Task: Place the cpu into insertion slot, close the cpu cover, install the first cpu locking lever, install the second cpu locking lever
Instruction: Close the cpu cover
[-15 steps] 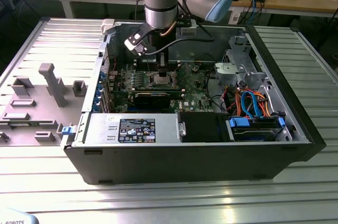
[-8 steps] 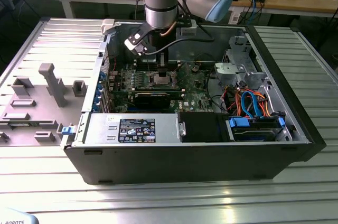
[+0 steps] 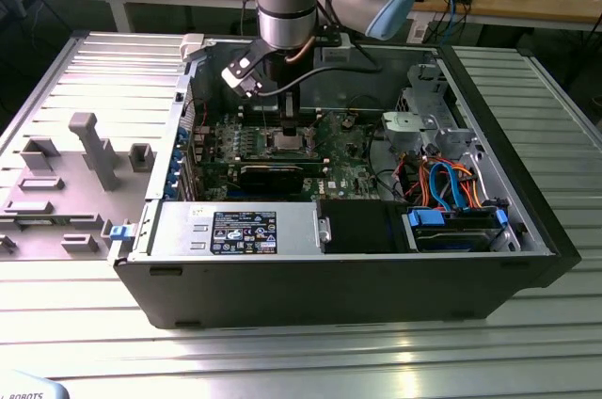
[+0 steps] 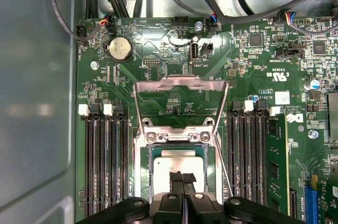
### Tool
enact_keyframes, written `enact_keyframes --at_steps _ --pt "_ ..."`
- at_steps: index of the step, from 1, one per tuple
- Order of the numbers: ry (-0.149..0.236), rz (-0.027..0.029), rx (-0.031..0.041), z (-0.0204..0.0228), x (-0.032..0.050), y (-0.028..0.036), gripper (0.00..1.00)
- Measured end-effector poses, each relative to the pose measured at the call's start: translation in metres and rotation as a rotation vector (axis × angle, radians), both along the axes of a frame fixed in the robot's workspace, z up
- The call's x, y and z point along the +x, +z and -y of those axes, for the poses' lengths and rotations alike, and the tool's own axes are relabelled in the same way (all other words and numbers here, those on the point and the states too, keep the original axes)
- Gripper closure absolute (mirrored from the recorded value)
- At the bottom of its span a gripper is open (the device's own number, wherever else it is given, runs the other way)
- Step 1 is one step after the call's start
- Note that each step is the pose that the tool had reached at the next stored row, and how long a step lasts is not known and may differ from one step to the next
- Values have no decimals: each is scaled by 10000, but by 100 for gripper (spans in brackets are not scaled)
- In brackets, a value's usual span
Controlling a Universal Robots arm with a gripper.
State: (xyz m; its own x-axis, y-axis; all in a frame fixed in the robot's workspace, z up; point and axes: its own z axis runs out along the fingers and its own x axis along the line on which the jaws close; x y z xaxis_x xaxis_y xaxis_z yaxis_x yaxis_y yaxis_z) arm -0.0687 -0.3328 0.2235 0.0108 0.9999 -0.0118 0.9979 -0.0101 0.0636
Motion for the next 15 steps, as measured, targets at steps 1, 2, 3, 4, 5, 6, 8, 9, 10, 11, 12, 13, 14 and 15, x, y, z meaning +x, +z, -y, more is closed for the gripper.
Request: enact_keyframes --at_steps 1,2,3,4,5,6,8,9,10,11,12,13,14,15 --pt "0 0 -1 0 0 11 89" --pt "0 0 -1 0 0 19 89" --pt "0 0 -1 0 0 32 89" --pt "0 0 -1 0 0 47 89" --pt "0 0 -1 0 0 58 89" --pt "-1 0 -1 0 0 67 89" --pt "0 1 -5 0 0 85 89" --pt "0 0 -8 0 0 99 89" --pt "0 1 -14 0 0 108 89" --pt "-1 1 -19 0 0 113 89" --pt "0 0 -25 0 0 118 89" --pt "0 0 -33 0 0 127 89" --pt "0 0 -42 0 0 144 89" --pt "0 1 -46 0 0 156 89"
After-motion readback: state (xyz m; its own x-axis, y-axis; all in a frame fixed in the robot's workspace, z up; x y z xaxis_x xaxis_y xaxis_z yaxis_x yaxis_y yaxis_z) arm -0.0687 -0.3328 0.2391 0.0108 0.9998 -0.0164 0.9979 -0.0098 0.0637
